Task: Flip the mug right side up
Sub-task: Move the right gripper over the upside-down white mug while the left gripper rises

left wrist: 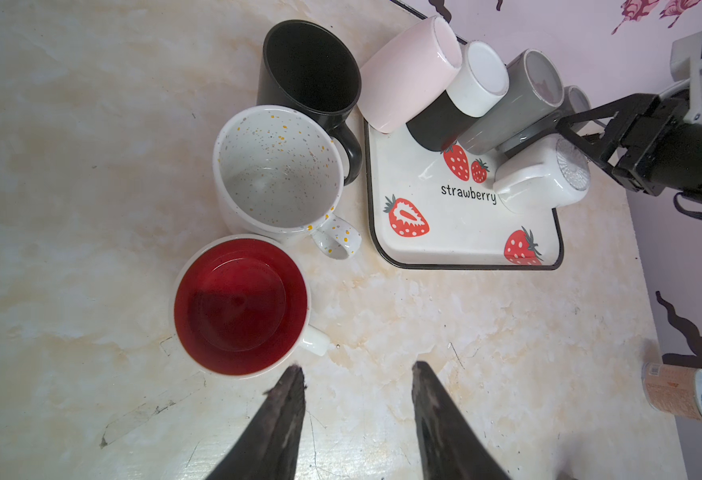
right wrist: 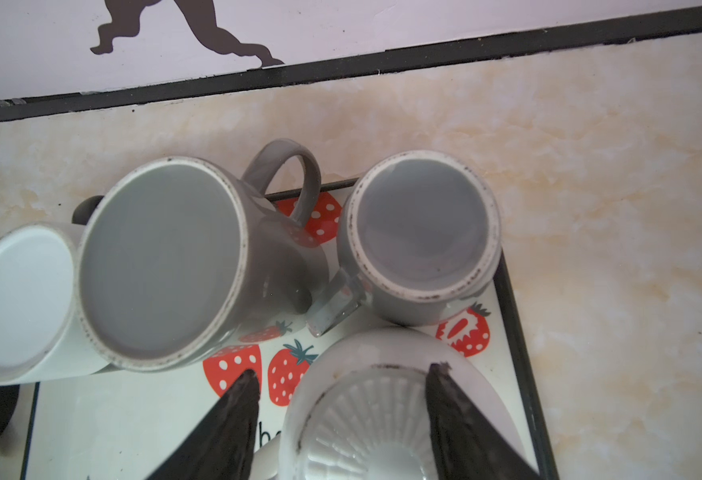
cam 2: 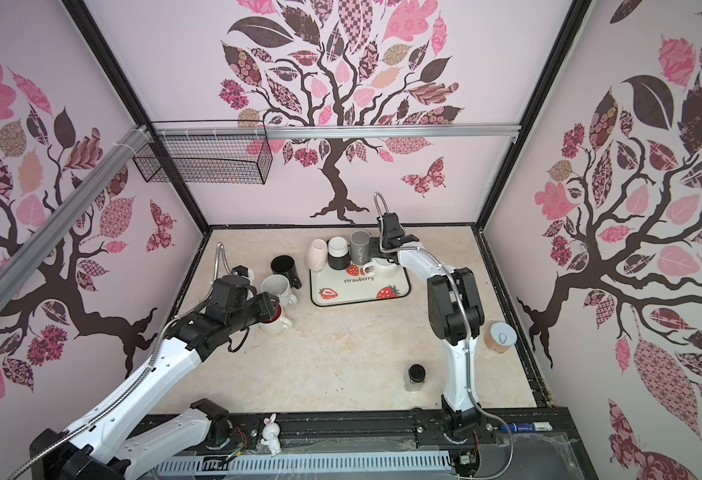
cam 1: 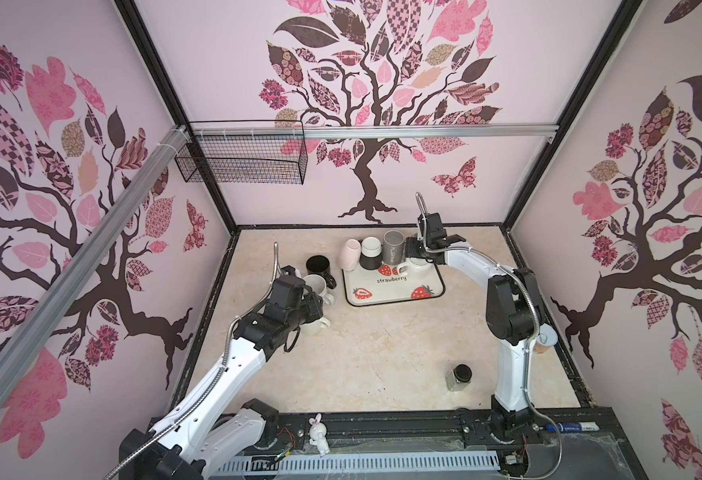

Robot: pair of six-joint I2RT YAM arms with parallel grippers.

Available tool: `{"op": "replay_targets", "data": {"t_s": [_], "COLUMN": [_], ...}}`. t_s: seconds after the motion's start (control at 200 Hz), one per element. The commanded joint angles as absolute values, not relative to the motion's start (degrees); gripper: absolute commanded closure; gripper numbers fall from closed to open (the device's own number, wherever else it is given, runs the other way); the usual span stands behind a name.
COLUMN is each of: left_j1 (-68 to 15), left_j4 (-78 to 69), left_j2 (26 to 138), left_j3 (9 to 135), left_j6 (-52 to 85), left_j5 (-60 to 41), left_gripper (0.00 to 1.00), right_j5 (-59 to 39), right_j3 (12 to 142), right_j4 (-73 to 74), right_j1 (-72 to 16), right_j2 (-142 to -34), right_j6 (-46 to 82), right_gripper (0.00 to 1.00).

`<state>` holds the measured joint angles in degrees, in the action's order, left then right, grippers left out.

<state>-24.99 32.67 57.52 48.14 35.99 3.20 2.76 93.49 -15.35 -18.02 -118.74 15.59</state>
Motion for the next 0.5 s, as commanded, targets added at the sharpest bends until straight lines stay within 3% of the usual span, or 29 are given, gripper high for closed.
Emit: {"op": "replay_targets", "data": {"t_s": [0.0, 0.495], "left_j1": [-24.7, -24.7], "left_j4": [31.6, 29.8], "left_j2": [57.0, 57.7], "left_j3": [47.1, 47.1], "left_j6": [35.6, 33.1], "left_j5": [2.6, -2.4], "left_gripper": [0.55, 0.55], "right_j5": [-0.7, -9.0], "right_j3": [87.1, 76.0], "right_j4": [-17.3, -13.8], "right_j1": [-18.2, -23.7], "right_j2": [-117.9, -112.1], "right_j6": [15.8, 13.4], "right_gripper": [0.37, 0.42]}}
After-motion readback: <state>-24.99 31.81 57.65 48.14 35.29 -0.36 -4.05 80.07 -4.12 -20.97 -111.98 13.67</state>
